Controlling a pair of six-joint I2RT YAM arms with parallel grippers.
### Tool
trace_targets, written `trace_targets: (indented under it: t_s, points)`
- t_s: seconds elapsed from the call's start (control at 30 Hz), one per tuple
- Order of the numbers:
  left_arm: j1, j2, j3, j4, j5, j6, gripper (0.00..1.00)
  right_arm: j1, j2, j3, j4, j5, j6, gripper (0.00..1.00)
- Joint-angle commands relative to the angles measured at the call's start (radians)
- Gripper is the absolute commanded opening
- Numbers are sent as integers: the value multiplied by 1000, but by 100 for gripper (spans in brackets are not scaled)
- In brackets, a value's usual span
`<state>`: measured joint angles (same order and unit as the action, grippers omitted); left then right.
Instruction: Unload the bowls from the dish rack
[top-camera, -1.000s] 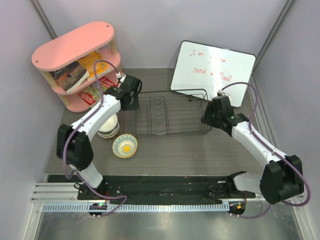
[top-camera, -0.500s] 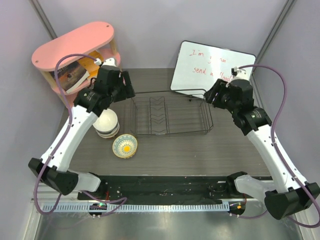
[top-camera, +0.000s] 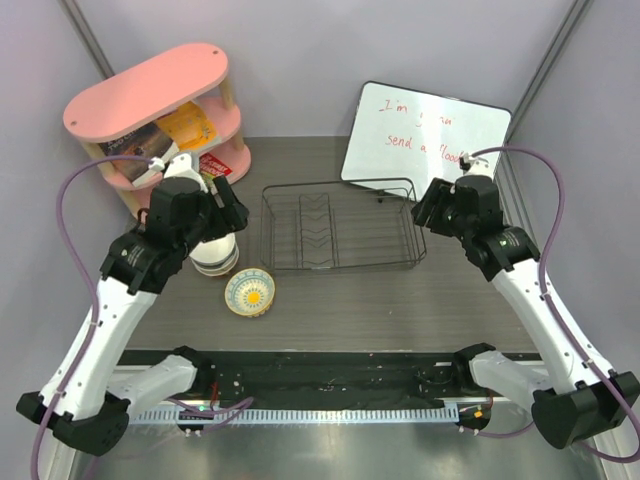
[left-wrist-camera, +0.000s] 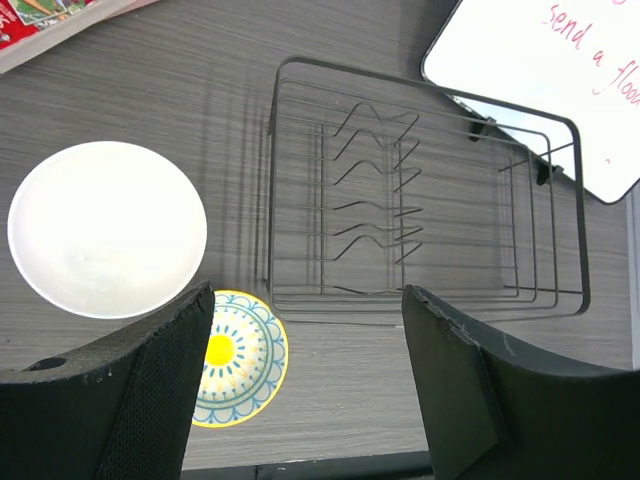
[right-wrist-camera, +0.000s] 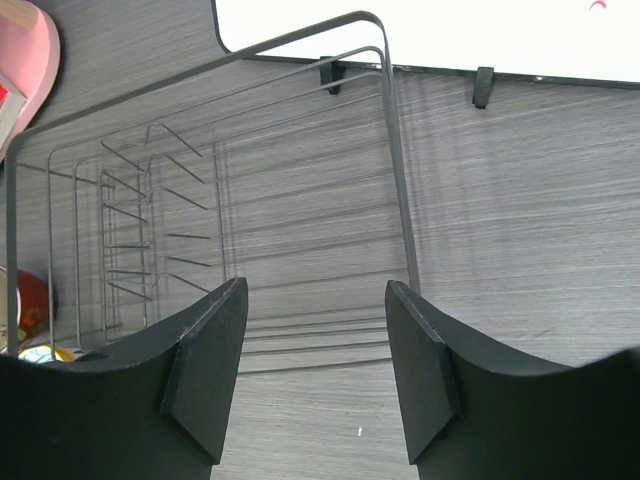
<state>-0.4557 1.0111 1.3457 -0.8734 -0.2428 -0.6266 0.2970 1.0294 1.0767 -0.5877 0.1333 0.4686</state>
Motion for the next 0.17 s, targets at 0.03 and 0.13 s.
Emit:
trace_targets:
  t_s: [0.03,0.13]
  points:
    - [5,-55,-2,10,-26,-4,74,-4,-29,11,-14,25,-28,63]
    - [5,-43,27,-28,-30,1,78,-4,-37,-1,-18,26,-30,63]
